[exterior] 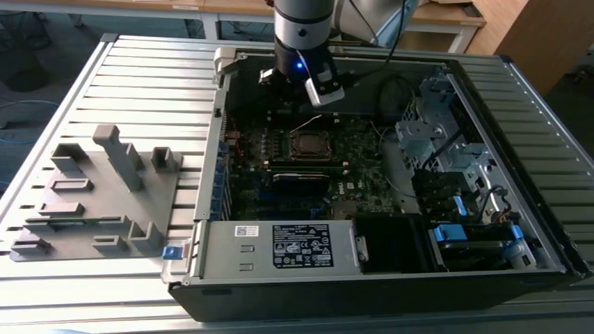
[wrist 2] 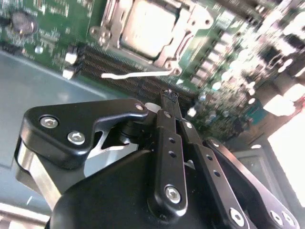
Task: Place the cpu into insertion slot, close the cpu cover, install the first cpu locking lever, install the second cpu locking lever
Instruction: 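Install the first cpu locking lever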
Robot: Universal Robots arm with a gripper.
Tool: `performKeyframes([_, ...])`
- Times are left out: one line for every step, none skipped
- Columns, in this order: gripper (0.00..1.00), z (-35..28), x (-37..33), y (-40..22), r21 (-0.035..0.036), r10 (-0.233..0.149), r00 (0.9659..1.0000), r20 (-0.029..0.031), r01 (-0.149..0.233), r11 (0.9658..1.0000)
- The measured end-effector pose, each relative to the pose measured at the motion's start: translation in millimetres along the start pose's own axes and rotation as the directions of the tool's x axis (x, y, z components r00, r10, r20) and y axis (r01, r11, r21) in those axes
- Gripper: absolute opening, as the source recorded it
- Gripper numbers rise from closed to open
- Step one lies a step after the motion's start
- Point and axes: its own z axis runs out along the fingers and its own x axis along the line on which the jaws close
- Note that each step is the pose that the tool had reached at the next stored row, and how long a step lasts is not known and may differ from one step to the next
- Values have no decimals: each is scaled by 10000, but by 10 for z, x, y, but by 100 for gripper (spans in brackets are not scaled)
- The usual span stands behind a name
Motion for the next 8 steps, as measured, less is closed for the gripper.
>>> performKeyframes([11,1,0,2,178,-6,10000,14,6,9998])
performKeyframes([11,3,-1,6,319,-12,10000,27,11,9995])
performKeyframes([11,6,-1,11,424,-16,10000,35,15,9991])
performKeyframes([11,11,-1,20,484,-19,10000,38,17,9988])
performKeyframes([11,21,0,36,528,-20,10000,42,18,9986])
performKeyframes([11,34,0,58,545,-21,10000,45,19,9985])
performKeyframes([11,47,1,82,557,-22,10000,45,20,9984])
performKeyframes([11,57,-1,105,567,-22,10000,46,19,9984])
